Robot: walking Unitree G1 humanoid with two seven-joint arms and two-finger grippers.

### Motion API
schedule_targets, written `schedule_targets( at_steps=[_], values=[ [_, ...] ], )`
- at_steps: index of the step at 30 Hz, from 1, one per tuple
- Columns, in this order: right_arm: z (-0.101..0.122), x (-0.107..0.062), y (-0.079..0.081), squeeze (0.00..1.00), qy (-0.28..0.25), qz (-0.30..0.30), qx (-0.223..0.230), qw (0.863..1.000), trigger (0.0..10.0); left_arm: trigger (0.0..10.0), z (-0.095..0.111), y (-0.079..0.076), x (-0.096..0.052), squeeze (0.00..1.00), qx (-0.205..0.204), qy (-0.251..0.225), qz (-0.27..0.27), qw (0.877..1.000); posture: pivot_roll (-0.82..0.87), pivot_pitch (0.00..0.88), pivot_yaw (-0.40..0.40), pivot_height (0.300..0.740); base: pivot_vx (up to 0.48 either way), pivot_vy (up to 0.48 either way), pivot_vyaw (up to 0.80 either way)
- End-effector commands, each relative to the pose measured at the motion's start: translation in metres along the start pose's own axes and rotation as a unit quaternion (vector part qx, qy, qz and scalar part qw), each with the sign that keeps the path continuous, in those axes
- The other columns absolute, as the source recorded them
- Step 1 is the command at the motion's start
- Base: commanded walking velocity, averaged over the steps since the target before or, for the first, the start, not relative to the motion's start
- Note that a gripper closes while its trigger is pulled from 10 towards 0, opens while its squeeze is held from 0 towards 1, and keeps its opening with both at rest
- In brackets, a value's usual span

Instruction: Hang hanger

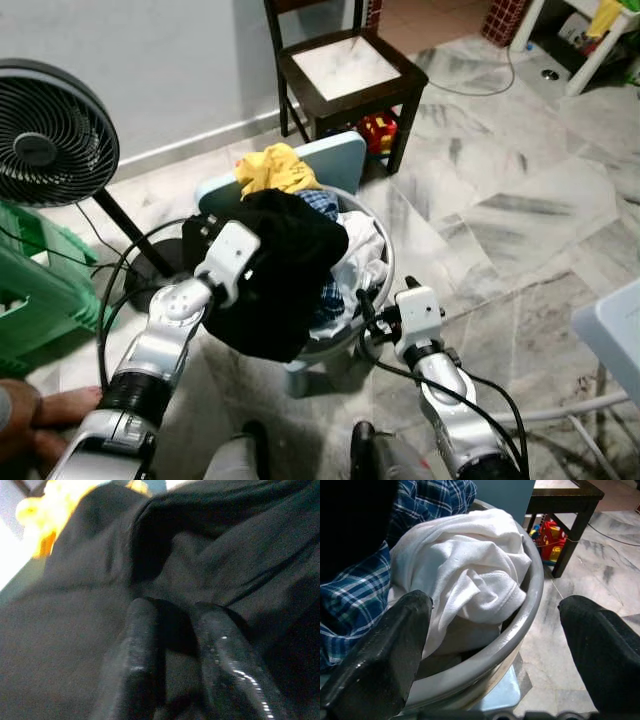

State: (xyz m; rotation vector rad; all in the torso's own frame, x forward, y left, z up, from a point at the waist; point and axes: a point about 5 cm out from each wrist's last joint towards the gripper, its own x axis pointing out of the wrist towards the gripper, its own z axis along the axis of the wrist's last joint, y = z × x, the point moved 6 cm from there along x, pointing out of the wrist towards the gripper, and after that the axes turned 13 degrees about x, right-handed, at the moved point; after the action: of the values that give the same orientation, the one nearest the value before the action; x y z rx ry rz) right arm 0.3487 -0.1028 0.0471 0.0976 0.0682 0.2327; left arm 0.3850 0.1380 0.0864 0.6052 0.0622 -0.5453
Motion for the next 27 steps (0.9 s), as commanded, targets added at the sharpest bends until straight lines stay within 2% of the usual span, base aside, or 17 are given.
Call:
schedule_targets(
  at_steps=[1, 5, 9, 11, 12, 14, 16, 17, 22, 25, 27],
  values=[
    [-0.009, -0.004, 0.0, 0.0, 0.013, -0.003, 0.002, 1.0, 10.0, 0.0, -0.013, -0.003, -0.009, 0.0, 0.005, 0.022, 0.0, 1.0, 0.0, 0.254, 0.018, 0.74, 0.0, 0.0, 0.0],
    [-0.01, -0.004, 0.001, 0.0, 0.015, -0.001, 0.003, 1.0, 10.0, 0.0, -0.023, -0.007, -0.017, 0.0, 0.003, 0.035, 0.002, 0.999, 0.01, 0.256, 0.016, 0.74, 0.0, 0.0, 0.0],
    [-0.01, -0.004, 0.002, 0.0, 0.015, 0.0, 0.003, 1.0, 10.0, 0.0, -0.024, -0.009, -0.019, 0.0, 0.005, 0.036, 0.007, 0.999, 0.01, 0.255, 0.015, 0.74, 0.0, 0.0, 0.0],
    [-0.01, -0.003, 0.001, 0.0, 0.015, 0.0, 0.002, 1.0, 10.0, 0.0, -0.019, 0.0, -0.021, 0.0, 0.017, 0.028, 0.053, 0.998, 0.01, 0.256, 0.014, 0.74, 0.0, 0.0, 0.0],
    [-0.01, -0.003, 0.0, 0.0, 0.015, 0.0, 0.002, 1.0, 10.0, 3.6, -0.015, 0.004, -0.021, 0.0, 0.022, 0.022, 0.066, 0.997, 0.01, 0.255, 0.013, 0.74, 0.0, 0.0, 0.0],
    [-0.01, -0.003, 0.001, 0.0, 0.015, 0.0, 0.002, 1.0, 10.0, 10.0, -0.005, 0.012, -0.019, 0.0, 0.034, 0.006, 0.095, 0.995, 0.01, 0.256, 0.013, 0.74, 0.0, 0.0, 0.0],
    [-0.01, -0.003, 0.001, 0.0, 0.015, 0.001, 0.002, 1.0, 10.0, 10.0, -0.002, 0.014, -0.019, 0.0, 0.037, 0.002, 0.101, 0.994, 0.01, 0.256, 0.013, 0.74, 0.0, 0.0, 0.0],
    [-0.01, -0.003, 0.001, 0.0, 0.015, 0.001, 0.002, 1.0, 10.0, 10.0, 0.008, 0.022, -0.021, 1.0, 0.046, -0.014, 0.13, 0.99, 0.01, 0.255, 0.013, 0.74, 0.0, 0.0, 0.0],
    [-0.01, -0.003, 0.001, 0.0, 0.016, 0.0, 0.002, 1.0, 10.0, 10.0, 0.016, 0.021, -0.028, 1.0, 0.048, -0.033, 0.153, 0.987, 0.01, 0.254, 0.016, 0.74, 0.0, 0.0, 0.0],
    [-0.01, -0.002, 0.001, 0.0, 0.015, 0.0, 0.002, 1.0, 10.0, 10.0, 0.018, 0.013, -0.033, 1.0, 0.051, -0.042, 0.152, 0.986, 0.01, 0.254, 0.016, 0.74, 0.0, 0.0, 0.0],
    [-0.01, -0.002, 0.001, 0.0, 0.015, 0.0, 0.002, 1.0, 10.0, 10.0, 0.017, 0.002, -0.038, 1.0, 0.054, -0.048, 0.141, 0.987, 0.01, 0.253, 0.016, 0.74, 0.0, 0.0, 0.0]
  ],
)
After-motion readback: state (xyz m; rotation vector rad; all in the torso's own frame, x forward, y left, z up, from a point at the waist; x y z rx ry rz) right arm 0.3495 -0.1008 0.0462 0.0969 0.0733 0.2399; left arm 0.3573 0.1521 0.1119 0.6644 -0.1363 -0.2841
